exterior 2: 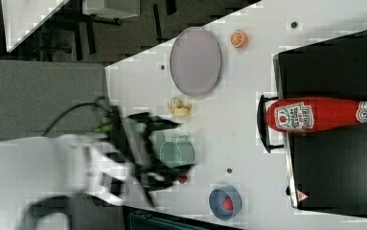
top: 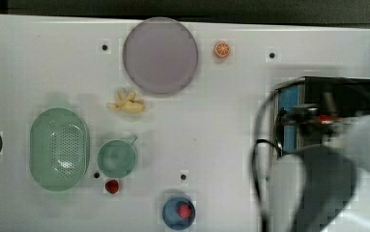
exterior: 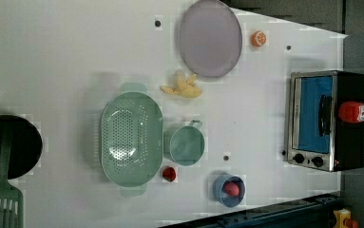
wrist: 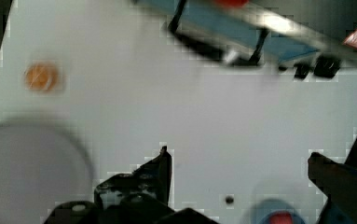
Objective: Pick Ketchup from oven and place it on table.
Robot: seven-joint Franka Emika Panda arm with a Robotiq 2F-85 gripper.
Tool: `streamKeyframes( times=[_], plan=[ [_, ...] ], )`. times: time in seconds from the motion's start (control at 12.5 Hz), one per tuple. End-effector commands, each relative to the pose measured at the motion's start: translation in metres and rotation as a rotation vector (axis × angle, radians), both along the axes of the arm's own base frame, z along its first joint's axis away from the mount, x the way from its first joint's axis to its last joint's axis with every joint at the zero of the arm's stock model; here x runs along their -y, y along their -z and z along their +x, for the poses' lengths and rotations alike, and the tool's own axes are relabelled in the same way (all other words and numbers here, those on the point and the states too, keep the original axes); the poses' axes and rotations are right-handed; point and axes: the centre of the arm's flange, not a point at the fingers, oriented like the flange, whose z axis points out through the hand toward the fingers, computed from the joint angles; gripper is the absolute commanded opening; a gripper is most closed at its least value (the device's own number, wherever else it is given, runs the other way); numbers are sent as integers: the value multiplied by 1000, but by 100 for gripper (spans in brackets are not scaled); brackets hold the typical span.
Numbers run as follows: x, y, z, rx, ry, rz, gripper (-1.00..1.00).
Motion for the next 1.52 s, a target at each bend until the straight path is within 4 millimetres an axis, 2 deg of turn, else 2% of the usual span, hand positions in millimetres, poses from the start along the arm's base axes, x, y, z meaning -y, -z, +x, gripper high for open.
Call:
streamKeyframes(
  times=[0.08, 0.24, 0.4, 0.48, 0.72, 1.04, 1.12, 1.28, 1.36, 1.44, 1.52],
  plan=[
    [79, 20, -3, 98, 148, -72, 100],
    [122, 50, 4, 102, 217, -135, 100],
    [138, 68, 11, 70, 240, -161, 100],
    [150, 86, 15, 45, 273, -154, 100],
    [162, 132, 25, 47, 334, -124, 100],
    [166, 170, 28, 13, 365, -105, 100],
    [166, 172, 28, 13, 369, -100, 99],
    [166, 172, 29, 15, 368, -101, 37],
    [164, 167, 32, 25, 362, -103, 24],
    [165, 167, 31, 24, 363, -104, 24],
    [161, 155, 39, 46, 350, -109, 24]
  ],
)
